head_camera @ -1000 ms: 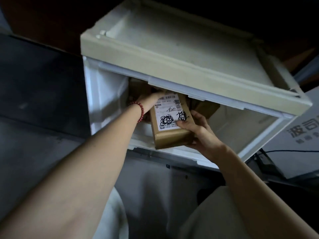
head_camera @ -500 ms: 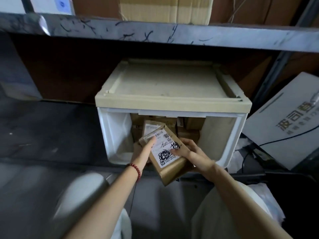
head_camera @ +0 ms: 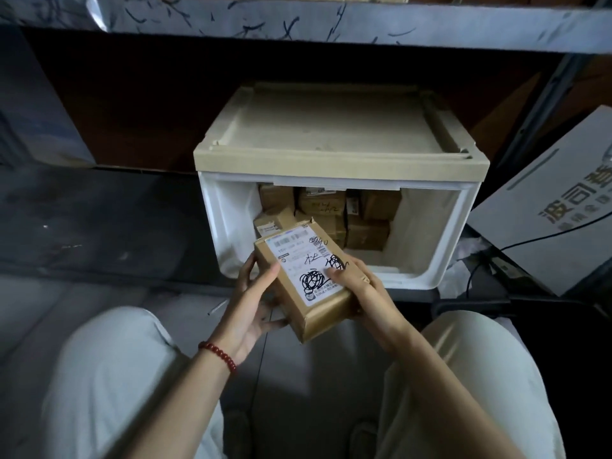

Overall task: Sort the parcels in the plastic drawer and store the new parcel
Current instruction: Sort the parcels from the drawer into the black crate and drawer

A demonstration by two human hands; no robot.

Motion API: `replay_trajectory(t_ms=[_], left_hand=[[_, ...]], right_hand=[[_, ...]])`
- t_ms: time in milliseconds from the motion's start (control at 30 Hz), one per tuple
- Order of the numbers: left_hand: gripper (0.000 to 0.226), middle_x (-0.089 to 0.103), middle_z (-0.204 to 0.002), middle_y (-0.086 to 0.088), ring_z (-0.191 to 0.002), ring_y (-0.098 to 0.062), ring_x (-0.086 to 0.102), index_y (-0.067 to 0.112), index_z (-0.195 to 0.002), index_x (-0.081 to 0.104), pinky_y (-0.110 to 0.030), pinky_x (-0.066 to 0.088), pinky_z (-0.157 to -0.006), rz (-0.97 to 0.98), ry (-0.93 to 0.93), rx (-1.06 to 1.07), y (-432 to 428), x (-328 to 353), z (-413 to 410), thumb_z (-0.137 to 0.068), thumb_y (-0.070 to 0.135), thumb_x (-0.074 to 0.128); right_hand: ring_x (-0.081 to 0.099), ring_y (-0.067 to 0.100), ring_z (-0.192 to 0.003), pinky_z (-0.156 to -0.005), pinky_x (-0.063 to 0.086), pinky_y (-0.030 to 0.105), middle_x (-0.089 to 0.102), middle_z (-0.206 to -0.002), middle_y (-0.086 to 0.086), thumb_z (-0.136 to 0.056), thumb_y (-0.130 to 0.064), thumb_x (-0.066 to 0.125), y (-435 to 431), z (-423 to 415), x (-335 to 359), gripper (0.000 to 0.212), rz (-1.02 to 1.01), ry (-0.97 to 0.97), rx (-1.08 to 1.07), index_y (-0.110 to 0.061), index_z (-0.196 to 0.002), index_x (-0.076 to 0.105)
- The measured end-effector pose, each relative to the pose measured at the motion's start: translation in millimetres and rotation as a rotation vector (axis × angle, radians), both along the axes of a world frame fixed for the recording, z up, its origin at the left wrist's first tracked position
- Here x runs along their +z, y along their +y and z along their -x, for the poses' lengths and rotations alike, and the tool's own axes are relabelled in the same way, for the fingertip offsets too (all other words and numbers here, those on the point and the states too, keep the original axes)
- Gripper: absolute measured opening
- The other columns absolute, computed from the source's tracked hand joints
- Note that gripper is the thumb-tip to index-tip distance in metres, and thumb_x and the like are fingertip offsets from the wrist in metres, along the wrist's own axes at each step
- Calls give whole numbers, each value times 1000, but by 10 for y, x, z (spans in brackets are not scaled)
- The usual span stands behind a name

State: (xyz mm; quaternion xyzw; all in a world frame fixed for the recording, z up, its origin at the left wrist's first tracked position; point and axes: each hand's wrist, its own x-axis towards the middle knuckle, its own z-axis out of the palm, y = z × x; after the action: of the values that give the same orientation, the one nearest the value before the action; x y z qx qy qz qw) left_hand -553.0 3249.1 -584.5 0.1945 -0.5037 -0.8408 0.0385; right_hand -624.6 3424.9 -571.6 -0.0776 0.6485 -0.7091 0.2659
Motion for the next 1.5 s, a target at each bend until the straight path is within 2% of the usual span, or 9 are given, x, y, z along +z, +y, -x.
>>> replay_trajectory(t_ms=[300, 433, 600, 767, 933, 1133, 1300, 1400, 1500], left_hand=[[47, 66, -117, -5, -89, -19, 68, 35, -113, 46, -31, 54, -54, 60, 18, 134, -26, -79, -10, -71, 36, 67], [45, 65, -116, 10, -93, -11, 68, 43, -113, 50, -32, 54, -64, 195, 47, 144, -116, -83, -7, -72, 36, 67], [44, 65, -119, 9, -95, -9, 68, 39, -127, 49, -31, 53, -69, 217, 43, 159, -206, -137, 1, -90, 17, 59], [37, 64, -123, 8, -107, -13, 65, 39, -114, 54, -37, 54, -87, 226, 56, 153, -229, -135, 30, -91, 12, 59], [55, 68, -111, 16, -100, -3, 66, 38, -126, 47, -26, 56, -78, 455, 58, 77, -212, -170, 6, -80, 23, 73], [97, 51, -133, 14, -121, -12, 51, 47, -135, 37, -41, 50, -95, 790, -54, 37, -166, -278, 6, -50, 77, 74], [115, 38, -137, 11, -125, -10, 41, 36, -142, 30, -28, 41, -88, 976, -81, 113, -66, -256, 6, -42, 78, 71], [127, 31, -144, 7, -129, -12, 36, 32, -147, 20, -35, 46, -91, 1103, -123, 173, -2, -242, -10, -42, 80, 74], [136, 26, -150, 0, -135, -21, 33, 25, -151, 9, -45, 48, -96, 1171, -196, 186, 24, -248, -8, -42, 80, 69]], right_hand=[[65, 13, -104, -83, 51, 32, 70, -114, -5, -74, -42, 72, -60, 40, -129, 46, 30, 2, 27, -36, -118, 60], [59, 13, -110, -92, 46, 41, 66, -118, -14, -76, -56, 62, -147, 115, -207, 41, 0, -46, 36, -43, -116, 61], [60, 18, -96, -86, 45, 40, 70, -114, -8, -82, -46, 65, -216, 130, -283, 41, 11, -102, 40, -36, -121, 58], [64, 18, -107, -89, 47, 36, 67, -122, 4, -58, -51, 84, -230, 139, -381, 100, 11, -245, 80, -18, -142, 41], [64, 20, -110, -98, 49, 50, 65, -120, -2, -48, -34, 89, -229, 81, -410, 92, -122, -29, 192, -24, -132, 52], [63, 20, -109, -95, 52, 47, 58, -123, -8, -42, -21, 92, -235, 68, -398, 116, -132, 32, 146, -25, -143, 35], [54, 13, -112, -88, 55, 31, 50, -125, -10, -61, 4, 86, -220, 57, -378, 105, -145, 127, 161, -21, -146, 28], [51, 6, -111, -83, 51, 18, 45, -126, -17, -62, 5, 85, -236, 40, -371, 104, -152, 177, 190, -25, -142, 26], [48, 6, -117, -95, 46, 23, 42, -130, -21, -63, -1, 86, -237, 50, -398, 101, -176, 208, 225, -33, -137, 26]])
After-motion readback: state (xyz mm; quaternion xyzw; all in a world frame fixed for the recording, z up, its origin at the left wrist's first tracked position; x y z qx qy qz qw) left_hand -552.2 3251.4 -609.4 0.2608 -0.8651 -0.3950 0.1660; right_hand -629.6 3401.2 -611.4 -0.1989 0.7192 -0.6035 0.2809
